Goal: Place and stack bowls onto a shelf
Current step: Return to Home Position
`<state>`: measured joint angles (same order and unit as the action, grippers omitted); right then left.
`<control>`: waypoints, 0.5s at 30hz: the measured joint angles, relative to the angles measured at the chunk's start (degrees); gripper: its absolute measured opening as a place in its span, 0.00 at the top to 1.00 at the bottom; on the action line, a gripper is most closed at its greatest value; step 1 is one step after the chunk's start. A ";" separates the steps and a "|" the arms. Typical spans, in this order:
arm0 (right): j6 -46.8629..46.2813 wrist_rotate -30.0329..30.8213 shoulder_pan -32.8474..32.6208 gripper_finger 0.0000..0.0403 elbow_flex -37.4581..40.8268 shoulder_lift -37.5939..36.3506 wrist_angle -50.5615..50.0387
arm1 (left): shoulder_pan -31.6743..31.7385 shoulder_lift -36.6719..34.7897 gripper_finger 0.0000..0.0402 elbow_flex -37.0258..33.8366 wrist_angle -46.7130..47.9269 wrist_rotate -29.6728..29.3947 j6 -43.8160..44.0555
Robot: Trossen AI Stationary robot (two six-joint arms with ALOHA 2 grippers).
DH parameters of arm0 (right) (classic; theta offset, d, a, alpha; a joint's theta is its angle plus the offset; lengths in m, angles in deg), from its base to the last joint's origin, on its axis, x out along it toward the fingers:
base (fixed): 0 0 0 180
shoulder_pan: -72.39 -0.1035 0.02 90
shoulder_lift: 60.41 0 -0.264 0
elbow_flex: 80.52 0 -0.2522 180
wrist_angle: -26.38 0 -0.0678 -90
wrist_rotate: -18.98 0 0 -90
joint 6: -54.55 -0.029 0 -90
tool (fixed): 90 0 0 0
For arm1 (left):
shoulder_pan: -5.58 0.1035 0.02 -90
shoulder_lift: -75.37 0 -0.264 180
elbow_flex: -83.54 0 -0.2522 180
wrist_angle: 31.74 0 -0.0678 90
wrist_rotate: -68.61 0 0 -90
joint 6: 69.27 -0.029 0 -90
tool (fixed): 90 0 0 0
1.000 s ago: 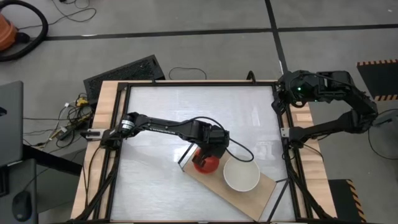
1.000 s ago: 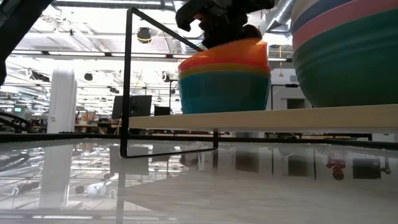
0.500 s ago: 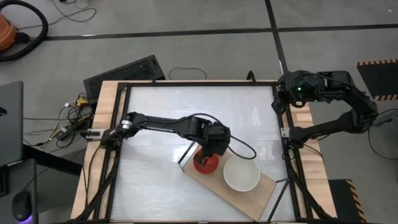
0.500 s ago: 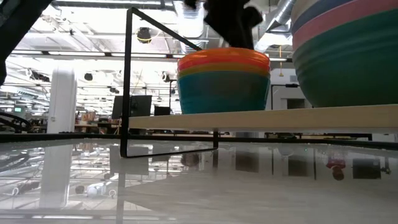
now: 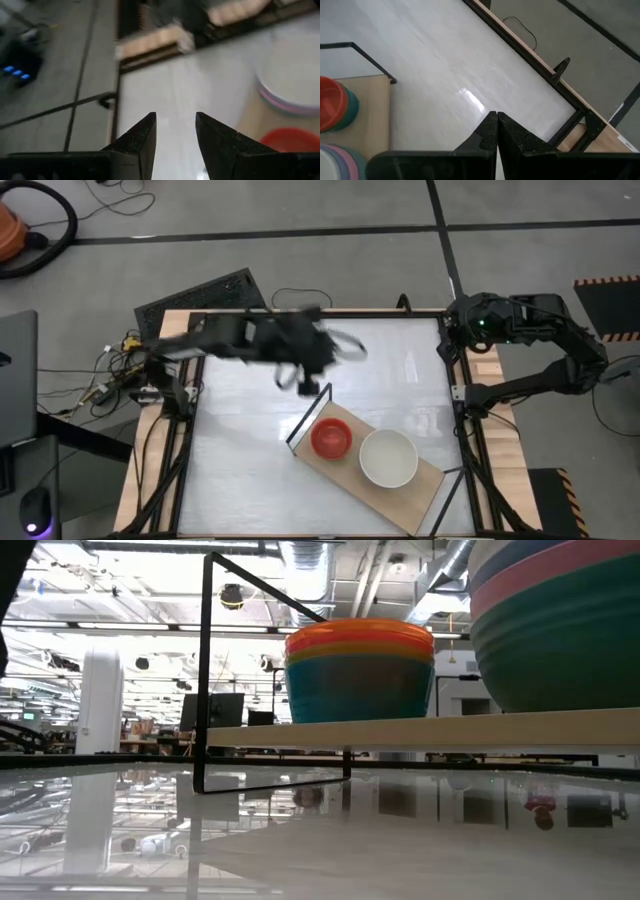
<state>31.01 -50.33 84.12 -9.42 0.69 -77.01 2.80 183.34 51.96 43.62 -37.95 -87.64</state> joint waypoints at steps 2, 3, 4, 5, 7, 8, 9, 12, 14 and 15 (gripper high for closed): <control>0.07 0.01 0.00 0.92 0.01 0.00 0.92 | 2.57 -3.55 0.69 -0.08 0.53 -0.02 1.68; 0.08 0.02 0.00 0.92 0.01 0.00 1.59 | 4.09 -4.87 0.69 -0.08 0.82 0.03 2.42; 0.08 0.02 0.00 0.92 0.01 0.00 2.43 | 5.99 -6.45 0.69 -0.10 0.85 0.55 2.89; 0.15 0.02 0.00 0.92 0.01 0.00 3.38 | 7.91 -7.72 0.69 -0.12 1.37 1.71 2.96; 0.88 0.02 0.00 0.92 0.01 0.00 5.42 | 12.92 -10.05 0.69 -0.10 2.43 5.19 2.69; 1.65 0.06 0.00 0.92 0.01 0.00 6.83 | 15.77 -11.02 0.69 -0.28 2.72 7.06 2.67; 2.59 0.05 0.00 0.92 0.01 0.00 8.17 | 18.75 -11.81 0.69 -0.79 2.60 9.08 2.62; 4.97 0.02 0.04 0.92 0.01 0.02 12.12 | 28.20 -13.39 0.69 -2.86 2.92 15.17 3.01; 7.22 0.00 0.04 0.92 0.01 0.00 13.65 | 34.08 -13.70 0.69 -4.58 2.76 19.27 3.05; 8.40 -0.02 0.04 0.92 0.01 -0.03 13.79 | 36.71 -13.83 0.69 -5.65 2.29 21.24 3.01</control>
<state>39.41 -50.35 84.16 -9.41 0.66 -63.23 39.51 169.51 46.31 45.91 -16.71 -84.62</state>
